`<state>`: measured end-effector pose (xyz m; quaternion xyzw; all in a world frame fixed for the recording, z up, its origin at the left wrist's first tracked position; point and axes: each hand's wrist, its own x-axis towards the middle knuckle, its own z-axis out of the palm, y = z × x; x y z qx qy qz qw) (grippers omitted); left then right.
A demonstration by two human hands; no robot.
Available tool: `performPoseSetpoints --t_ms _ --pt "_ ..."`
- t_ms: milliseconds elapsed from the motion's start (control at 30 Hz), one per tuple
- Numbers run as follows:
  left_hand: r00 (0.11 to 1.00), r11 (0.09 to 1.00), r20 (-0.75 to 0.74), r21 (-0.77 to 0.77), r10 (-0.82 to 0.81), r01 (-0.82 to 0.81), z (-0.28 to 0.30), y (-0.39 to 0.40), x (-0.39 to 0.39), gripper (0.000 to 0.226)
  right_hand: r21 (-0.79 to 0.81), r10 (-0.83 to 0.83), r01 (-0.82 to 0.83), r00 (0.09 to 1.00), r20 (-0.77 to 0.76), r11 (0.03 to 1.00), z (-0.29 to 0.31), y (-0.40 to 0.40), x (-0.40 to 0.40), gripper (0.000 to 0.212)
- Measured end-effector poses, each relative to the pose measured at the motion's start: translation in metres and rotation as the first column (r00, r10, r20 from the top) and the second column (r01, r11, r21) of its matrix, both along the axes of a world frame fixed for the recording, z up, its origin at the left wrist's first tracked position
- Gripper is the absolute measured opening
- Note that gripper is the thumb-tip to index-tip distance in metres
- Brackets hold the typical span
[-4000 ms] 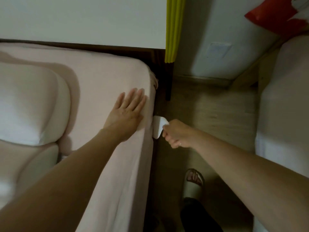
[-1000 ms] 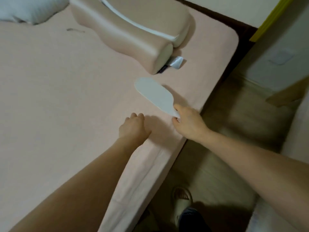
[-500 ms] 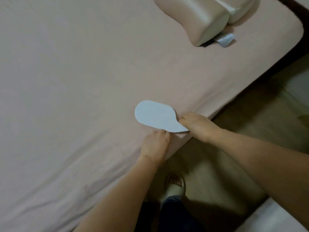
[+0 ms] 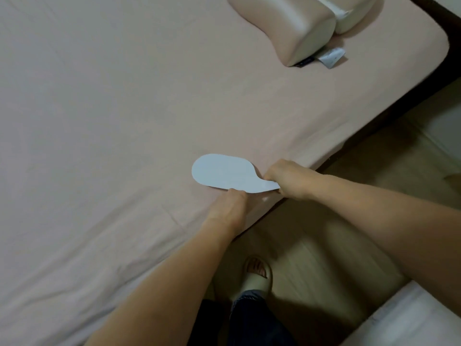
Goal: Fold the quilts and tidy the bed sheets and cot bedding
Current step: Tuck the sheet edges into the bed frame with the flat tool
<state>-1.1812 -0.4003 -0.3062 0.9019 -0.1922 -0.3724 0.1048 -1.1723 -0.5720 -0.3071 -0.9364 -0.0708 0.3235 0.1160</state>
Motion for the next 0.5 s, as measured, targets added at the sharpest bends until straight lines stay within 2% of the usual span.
performPoseSetpoints --t_ms 133,233,333,433,500 --pt "0.991 0.992 -0.081 0.055 -0.109 0.114 0.002 -0.005 -0.014 0.031 0.008 0.004 -0.004 0.997 -0.079 1.000 -0.008 0.004 -0.020 0.035" --pt "0.976 0.977 -0.084 0.049 -0.202 0.207 0.005 -0.009 -0.006 0.034 0.040 -0.032 0.036 0.995 -0.097 0.999 -0.006 0.004 -0.010 0.036" --pt "0.971 0.968 -0.008 0.084 -0.238 0.238 0.005 -0.018 0.011 0.030 0.180 -0.224 0.225 0.974 -0.027 0.958 0.003 -0.017 0.001 0.032" --pt "0.960 0.964 0.091 0.018 -0.265 0.265 0.009 -0.044 0.028 0.030 0.294 -0.508 0.452 0.847 0.156 0.843 0.013 -0.058 0.003 0.024" --pt "0.929 0.940 0.184 -0.058 -0.321 0.337 0.012 -0.079 0.043 0.032 0.286 -0.637 0.569 0.699 0.326 0.771 0.020 -0.097 0.005 0.028"
